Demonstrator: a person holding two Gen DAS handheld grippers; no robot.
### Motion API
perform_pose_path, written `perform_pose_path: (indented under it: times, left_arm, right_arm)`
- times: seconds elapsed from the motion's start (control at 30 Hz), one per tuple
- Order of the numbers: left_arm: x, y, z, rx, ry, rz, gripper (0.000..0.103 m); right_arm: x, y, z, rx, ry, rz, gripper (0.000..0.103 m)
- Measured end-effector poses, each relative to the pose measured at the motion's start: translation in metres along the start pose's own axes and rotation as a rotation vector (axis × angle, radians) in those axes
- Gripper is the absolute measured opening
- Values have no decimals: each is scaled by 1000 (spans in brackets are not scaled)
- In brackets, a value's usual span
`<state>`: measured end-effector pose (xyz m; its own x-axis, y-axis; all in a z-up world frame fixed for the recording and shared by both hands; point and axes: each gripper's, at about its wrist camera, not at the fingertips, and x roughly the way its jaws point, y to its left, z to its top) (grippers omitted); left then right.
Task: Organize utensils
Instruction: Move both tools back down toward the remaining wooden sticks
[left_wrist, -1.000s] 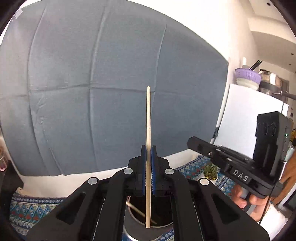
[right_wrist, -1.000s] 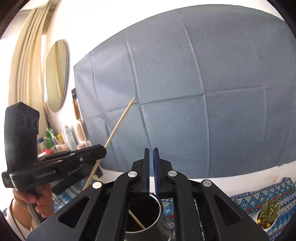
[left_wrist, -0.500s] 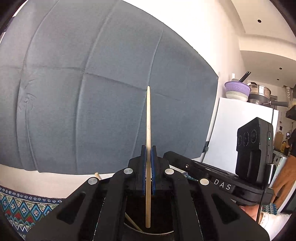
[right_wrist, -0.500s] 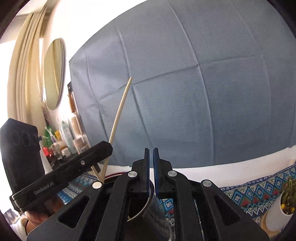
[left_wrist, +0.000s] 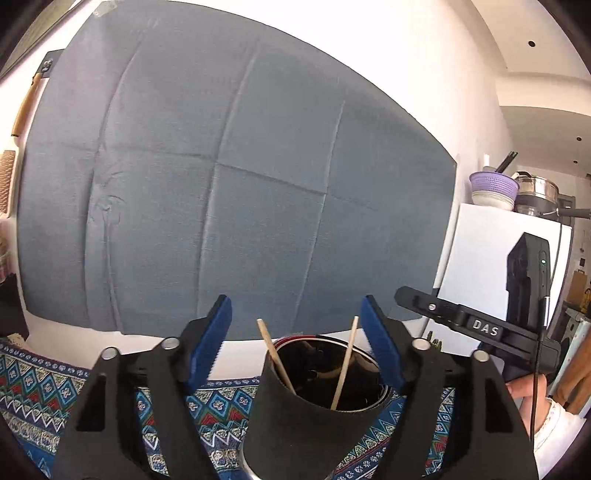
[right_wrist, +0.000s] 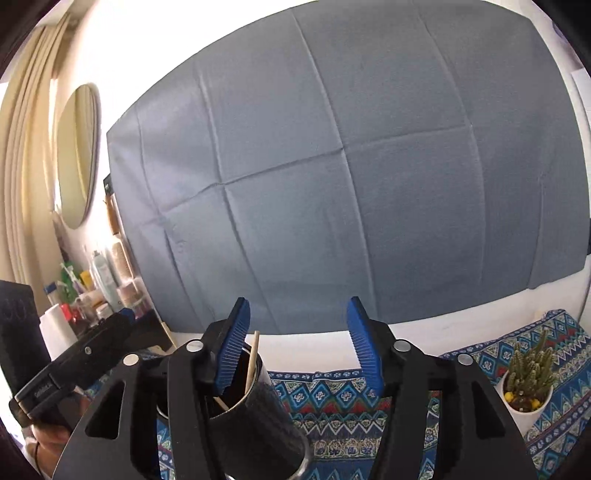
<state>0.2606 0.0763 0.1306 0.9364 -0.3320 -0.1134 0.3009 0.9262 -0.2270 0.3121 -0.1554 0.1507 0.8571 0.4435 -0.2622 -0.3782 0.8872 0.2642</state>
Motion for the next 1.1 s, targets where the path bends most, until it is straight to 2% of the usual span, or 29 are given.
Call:
perform_pose_path:
  times: [0.03,0.07,0.1,0.13,0.17,0.27,0.37,0.53,0.83,0.97,1.1]
  left_arm:
    - [-6,2,0,-4,-5,13,78]
    - [-10,3,2,-5,-5,30,85]
    - [-15,4,3,-11,1,53,95]
    - [-19,4,4,-20,6,68,96]
    - [-24,4,5,-21,12,76,97]
    - [-34,1,7,-7,44,136,97]
    - [-43,-4,6,32,75,232,97]
    - [-58,-10,6,43,123,303,97]
    - [-68,-18,-16,32,221,319,97]
    - [-68,-20,-31,1,290,288,97]
    - [-70,-28,-44,28,310,305,97]
  right_arm:
    - [-5,1,1,-4,1,-6,64]
    - [-11,2,2,-8,1,-8,73]
    - [-16,4,3,-10,0,-11,77]
    - [-22,5,4,-13,0,-11,83]
    - [-28,7,4,-18,2,-9,85]
    - [-40,13,5,-34,18,-18,87]
    - [-49,20,5,-47,35,-36,87]
    - [-68,27,3,-54,43,-38,88]
    - [-92,39,-6,-91,82,-24,89]
    - [-103,42,-16,-107,98,-22,90]
    - [-109,44,-27,-115,120,-23,90]
